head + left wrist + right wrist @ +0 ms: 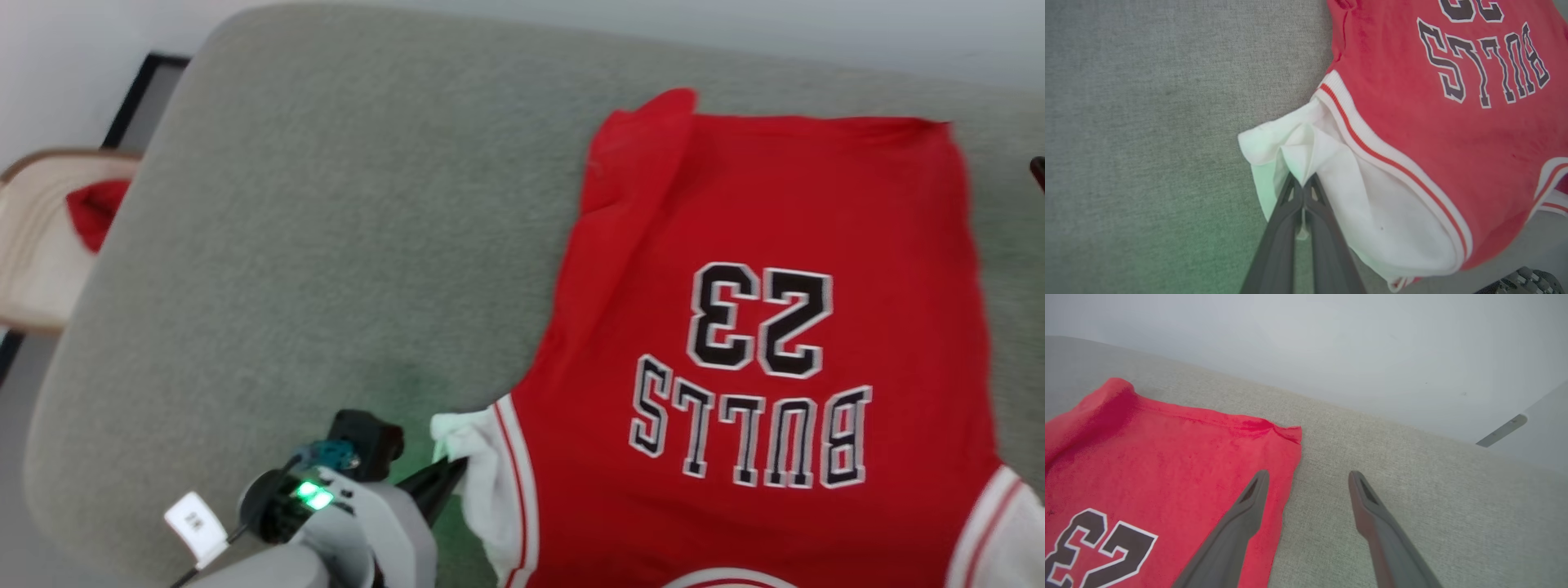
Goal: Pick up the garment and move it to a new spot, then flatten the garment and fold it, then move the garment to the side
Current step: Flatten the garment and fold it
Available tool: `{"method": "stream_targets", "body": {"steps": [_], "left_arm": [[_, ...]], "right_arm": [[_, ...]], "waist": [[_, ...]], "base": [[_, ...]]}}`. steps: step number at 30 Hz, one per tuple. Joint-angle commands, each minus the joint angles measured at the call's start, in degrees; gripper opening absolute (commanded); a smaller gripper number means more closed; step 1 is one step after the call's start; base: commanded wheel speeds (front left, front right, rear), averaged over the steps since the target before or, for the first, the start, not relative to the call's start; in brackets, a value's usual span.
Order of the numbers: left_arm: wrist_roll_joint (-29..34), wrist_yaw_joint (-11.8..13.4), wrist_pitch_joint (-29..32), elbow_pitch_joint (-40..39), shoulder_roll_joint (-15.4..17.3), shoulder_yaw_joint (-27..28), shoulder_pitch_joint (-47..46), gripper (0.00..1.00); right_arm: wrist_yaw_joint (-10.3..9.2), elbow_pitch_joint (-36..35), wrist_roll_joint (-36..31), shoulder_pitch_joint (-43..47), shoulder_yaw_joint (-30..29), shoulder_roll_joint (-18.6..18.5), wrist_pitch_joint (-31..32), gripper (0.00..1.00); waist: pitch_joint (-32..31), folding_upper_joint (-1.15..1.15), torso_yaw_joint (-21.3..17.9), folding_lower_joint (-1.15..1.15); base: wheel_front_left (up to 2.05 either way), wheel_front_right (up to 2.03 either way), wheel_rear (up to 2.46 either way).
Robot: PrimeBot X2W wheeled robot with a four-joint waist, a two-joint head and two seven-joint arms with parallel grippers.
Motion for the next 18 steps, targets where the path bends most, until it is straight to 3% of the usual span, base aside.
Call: {"method": "stream_targets", "body": {"steps": [1, 7, 16, 17, 18], "left_arm": [[0.62, -0.73, -0.07, 0.53, -0.94, -0.17, -1.01, 0.0], [1.78, -2.85, -0.27, 2.8, -4.27, -0.92, -3.15, 0.0], [2.3, -5.44, -0.87, 6.73, -7.72, -1.58, -4.75, 0.0], [2.18, -5.67, -0.88, 7.14, -7.96, -1.64, -4.74, 0.0], [2.1, -5.91, -1.02, 7.61, -8.15, -1.69, -4.76, 0.0]], "right_arm": [[-0.03, 2.49, 0.16, -2.25, 0.74, -0.44, 0.51, 1.0], [-0.04, 13.78, 0.89, -10.0, 4.32, -1.01, 3.39, 1.0], [-0.04, 27.72, -0.34, -17.22, 4.96, -0.04, 8.99, 1.0], [-0.04, 29.25, -0.85, -17.33, 5.19, 0.22, 9.83, 0.9], [-0.04, 30.39, -1.18, -17.53, 5.5, 0.48, 10.44, 0.43]], "waist": [[3.94, 0.0, 4.47, 0.0], [6.61, 0.0, 8.14, 0.0], [9.02, 0.0, 11.7, 0.0], [9.11, 0.0, 11.93, 0.0], [9.14, 0.0, 12.09, 0.0]], "base": [[0.0, 0.0, 0.0], [0.0, 0.0, 0.0], [0.0, 0.0, 0.0], [0.0, 0.0, 0.0], [0.0, 0.0, 0.0]]}}
